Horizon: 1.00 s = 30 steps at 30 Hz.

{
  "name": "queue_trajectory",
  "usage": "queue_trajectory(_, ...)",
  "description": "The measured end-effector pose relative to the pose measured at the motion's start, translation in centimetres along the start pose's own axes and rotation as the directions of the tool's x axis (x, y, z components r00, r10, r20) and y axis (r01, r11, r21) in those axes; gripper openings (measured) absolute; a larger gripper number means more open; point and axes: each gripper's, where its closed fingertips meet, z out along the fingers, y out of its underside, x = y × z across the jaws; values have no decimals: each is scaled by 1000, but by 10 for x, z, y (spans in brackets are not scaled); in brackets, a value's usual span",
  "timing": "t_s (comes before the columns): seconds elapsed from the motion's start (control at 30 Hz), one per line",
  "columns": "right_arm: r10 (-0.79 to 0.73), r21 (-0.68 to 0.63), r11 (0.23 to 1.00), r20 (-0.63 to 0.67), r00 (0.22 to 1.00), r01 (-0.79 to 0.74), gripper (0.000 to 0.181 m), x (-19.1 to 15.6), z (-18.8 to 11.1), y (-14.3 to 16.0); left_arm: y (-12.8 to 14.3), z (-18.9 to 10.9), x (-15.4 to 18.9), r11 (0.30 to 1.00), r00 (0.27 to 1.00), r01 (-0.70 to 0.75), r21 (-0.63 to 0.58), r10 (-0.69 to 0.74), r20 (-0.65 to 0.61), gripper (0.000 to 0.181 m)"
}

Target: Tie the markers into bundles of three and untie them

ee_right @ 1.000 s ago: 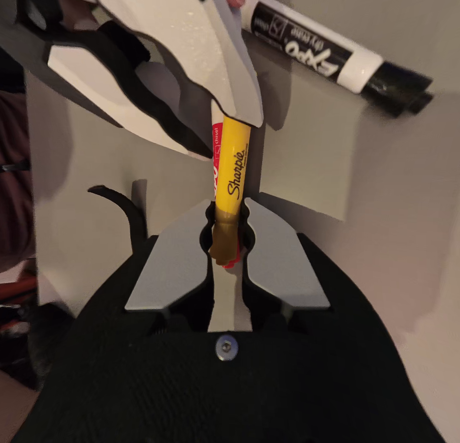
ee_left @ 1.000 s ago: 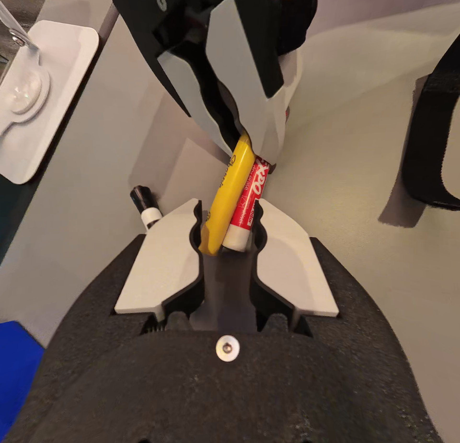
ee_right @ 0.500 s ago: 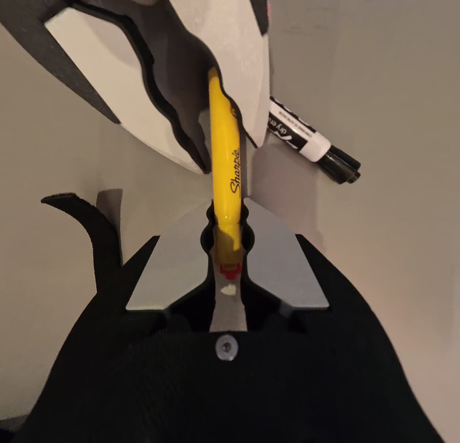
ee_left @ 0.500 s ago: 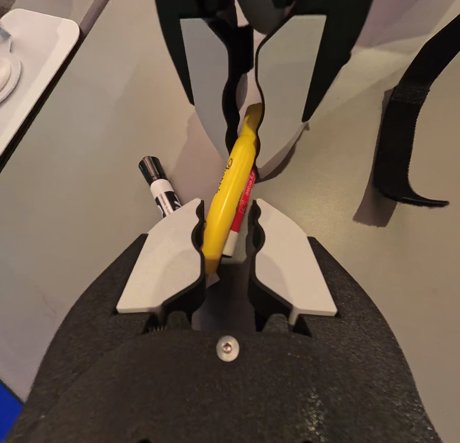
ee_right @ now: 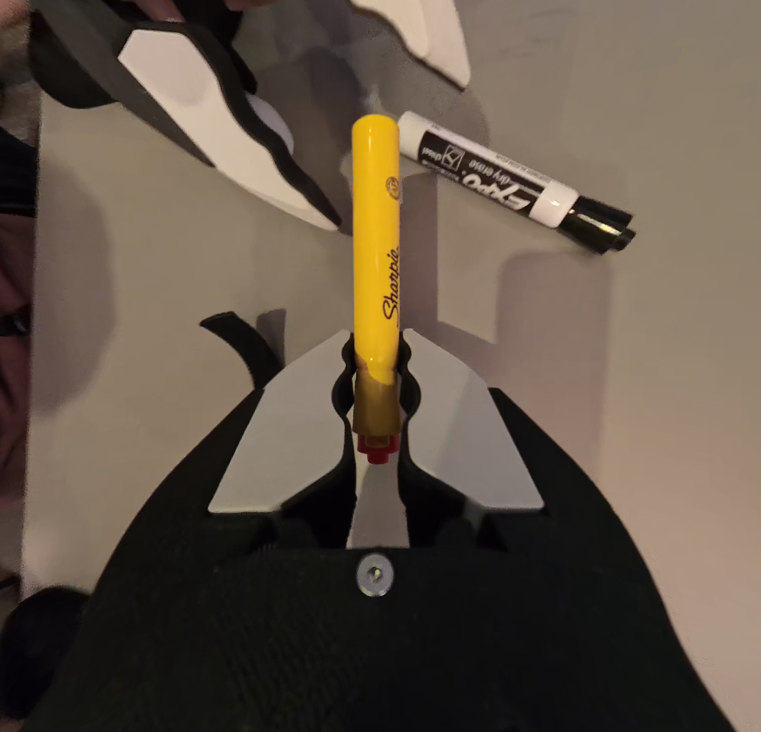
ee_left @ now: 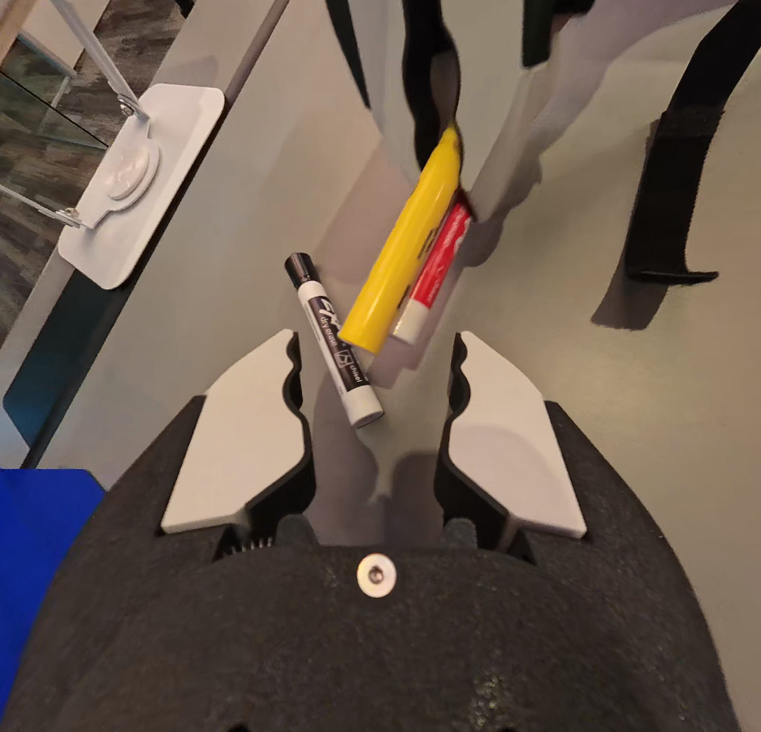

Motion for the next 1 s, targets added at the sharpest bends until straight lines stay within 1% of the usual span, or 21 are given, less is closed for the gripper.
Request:
queue_trajectory(0.07,53,-41,998,40,998,-52,19,-8,-7,3,0,-1,-3,999,999,-32,2,32,-4,71)
queue_trajectory(0.13,111,-95,990,63,992,-105,19,-15,-14,5,-6,-4,-3,998,998,-53,29,54,-26,69)
queue_trajectory(0.17,133,-112,986,73,988,-125,19,-20,-17,5,-8,-5,-3,998,998,-49,34,50,-30,66)
queue_trajectory(0.23,169,-121,980,81,982,-159,19,-27,-22,3,-9,-6,-4,999,999,-37,14,37,-28,67)
queue_trajectory(0.27,184,-113,978,81,980,-175,19,-30,-24,2,-11,-8,-2,999,999,-29,17,30,-30,66)
queue_trajectory(0.37,234,-60,971,63,970,-230,19,-30,-27,0,-16,-13,2,998,999,-30,51,29,16,57)
queue_trajectory(0.43,262,-7,965,57,963,-262,19,-27,-29,-1,-14,-15,11,998,999,-27,53,26,23,56)
queue_trajectory(0.5,287,38,956,89,954,-291,19,-29,-32,-4,-11,-19,18,999,999,-33,40,32,23,58)
queue_trajectory(0.53,289,49,954,101,952,-295,19,-31,-33,-4,-12,-21,24,999,1000,-21,50,21,-2,59)
queue_trajectory(0.6,285,50,956,90,954,-290,19,-31,-35,-3,-21,-26,32,994,999,19,103,-16,-30,57)
queue_trajectory(0.7,279,50,957,107,954,-285,19,-37,-38,-6,-32,-30,29,991,1000,23,130,-23,3,59)
queue_trajectory(0.77,266,42,962,101,959,-271,19,-40,-39,-7,-38,-31,30,988,1000,21,150,-22,2,60)
queue_trajectory(1.0,281,30,958,90,956,-285,19,-38,-41,-7,-42,-30,30,989,1000,21,149,-23,6,62)
